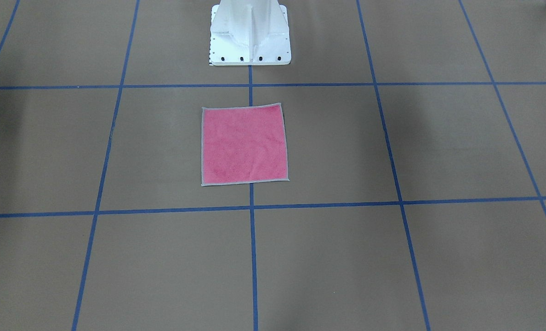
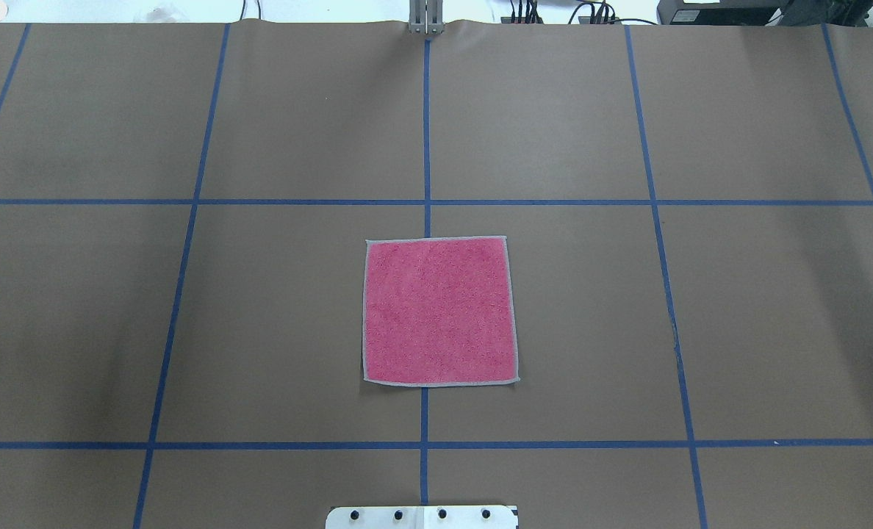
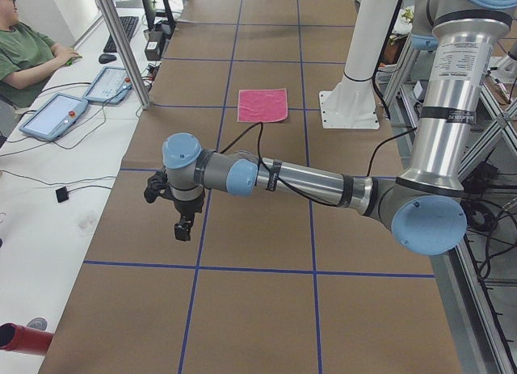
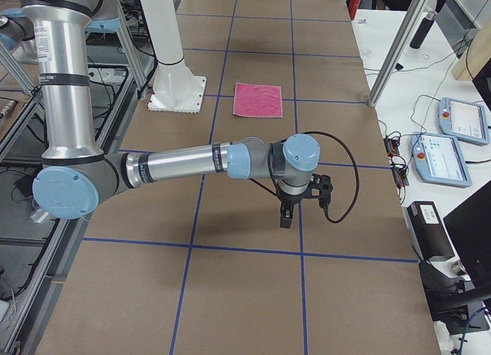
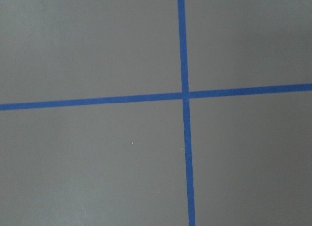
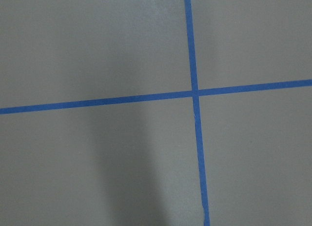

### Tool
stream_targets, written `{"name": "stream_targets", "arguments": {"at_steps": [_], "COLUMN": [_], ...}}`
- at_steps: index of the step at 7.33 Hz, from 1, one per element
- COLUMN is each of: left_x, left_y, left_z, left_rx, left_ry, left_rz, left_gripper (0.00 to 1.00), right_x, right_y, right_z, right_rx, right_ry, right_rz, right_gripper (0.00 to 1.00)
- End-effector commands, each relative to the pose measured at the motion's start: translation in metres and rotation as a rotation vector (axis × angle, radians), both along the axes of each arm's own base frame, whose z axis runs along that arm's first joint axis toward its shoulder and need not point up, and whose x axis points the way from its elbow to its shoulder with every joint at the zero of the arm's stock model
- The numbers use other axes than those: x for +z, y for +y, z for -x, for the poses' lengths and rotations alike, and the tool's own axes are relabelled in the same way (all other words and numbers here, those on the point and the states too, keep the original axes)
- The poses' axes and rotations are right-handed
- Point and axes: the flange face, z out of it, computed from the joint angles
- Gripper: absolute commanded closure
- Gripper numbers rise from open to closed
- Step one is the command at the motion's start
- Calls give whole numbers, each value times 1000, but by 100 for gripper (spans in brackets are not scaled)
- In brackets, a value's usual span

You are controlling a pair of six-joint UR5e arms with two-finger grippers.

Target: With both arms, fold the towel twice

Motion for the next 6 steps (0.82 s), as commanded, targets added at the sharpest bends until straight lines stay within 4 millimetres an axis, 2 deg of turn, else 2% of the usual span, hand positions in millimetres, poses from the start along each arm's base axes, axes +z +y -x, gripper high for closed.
{"name": "stream_targets", "arguments": {"at_steps": [1,2,3,4,5,6], "left_x": [-62,-91,-112,-139,-167,-183], "left_y": [-13,-5,7,2,12,28], "left_z": [-48,-83,-130,-167,-224,-267], "left_rx": [-65,-93,-107,-225,-239,-263], "left_ry": [66,110,150,214,271,317], "left_rz": [-46,-9,58,205,262,330], "left_gripper": [0,0,0,0,0,0], "right_x": [-60,-60,-70,-79,-90,-101], "right_y": [-42,-42,-45,-46,-46,-44], "right_z": [17,21,53,75,89,108], "right_rx": [-8,25,-27,-51,-17,71], "right_ry": [-10,-26,-60,-76,-97,-137], "right_rz": [-90,-44,-66,-120,-137,-84], "right_gripper": [0,0,0,0,0,0]}}
